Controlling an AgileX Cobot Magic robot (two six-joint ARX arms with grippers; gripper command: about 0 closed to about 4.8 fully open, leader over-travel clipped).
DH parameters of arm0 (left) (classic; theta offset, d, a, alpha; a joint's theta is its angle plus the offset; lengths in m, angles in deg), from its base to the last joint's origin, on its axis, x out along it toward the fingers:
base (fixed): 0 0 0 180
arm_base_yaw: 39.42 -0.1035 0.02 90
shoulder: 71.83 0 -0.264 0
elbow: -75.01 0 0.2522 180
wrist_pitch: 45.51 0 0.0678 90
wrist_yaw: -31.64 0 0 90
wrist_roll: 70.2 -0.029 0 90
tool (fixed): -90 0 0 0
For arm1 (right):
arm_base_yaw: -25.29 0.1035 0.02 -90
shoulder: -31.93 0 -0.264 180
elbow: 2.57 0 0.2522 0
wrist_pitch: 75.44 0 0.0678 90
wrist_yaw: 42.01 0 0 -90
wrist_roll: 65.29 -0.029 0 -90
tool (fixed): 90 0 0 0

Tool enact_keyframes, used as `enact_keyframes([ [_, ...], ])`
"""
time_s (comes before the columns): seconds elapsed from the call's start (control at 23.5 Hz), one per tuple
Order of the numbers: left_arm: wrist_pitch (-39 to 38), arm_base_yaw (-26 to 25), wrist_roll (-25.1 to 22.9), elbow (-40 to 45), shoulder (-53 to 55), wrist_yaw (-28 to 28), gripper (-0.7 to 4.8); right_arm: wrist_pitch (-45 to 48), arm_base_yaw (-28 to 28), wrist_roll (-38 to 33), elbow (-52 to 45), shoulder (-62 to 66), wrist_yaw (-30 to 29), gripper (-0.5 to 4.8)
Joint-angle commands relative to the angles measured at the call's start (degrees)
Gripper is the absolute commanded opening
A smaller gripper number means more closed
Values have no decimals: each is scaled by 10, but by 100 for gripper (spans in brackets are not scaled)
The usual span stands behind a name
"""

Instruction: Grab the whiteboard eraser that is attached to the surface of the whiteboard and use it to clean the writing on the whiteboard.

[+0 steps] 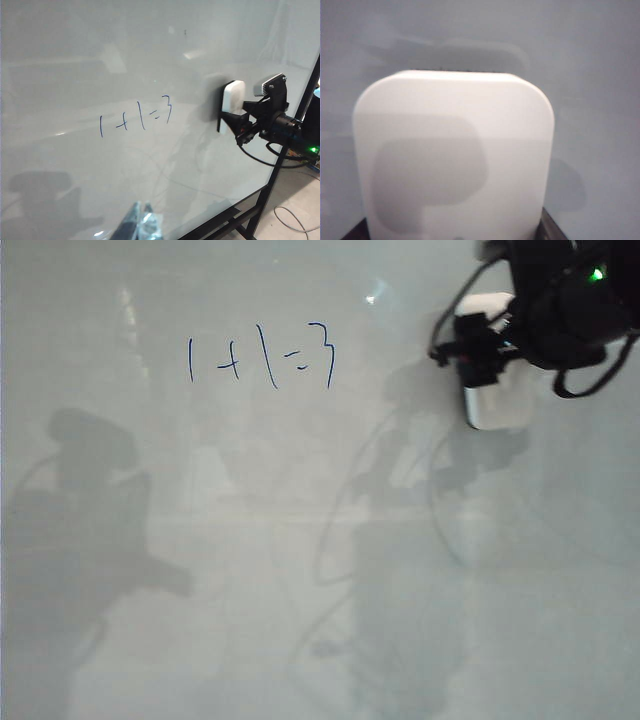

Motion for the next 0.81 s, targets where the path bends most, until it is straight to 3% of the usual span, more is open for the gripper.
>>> enact_keyframes([
  [0.04,6,-1,2,-1,1,0,-5,11,30,5,11,-5,21,148],
  [0.21,6,-1,2,-1,1,0,-5,9,58,33,44,2,36,148],
  [0.64,6,-1,-16,-1,1,0,-5,-33,137,34,176,93,119,149],
  [0.81,6,-1,-16,-1,1,0,-5,-32,161,34,208,130,125,149],
])
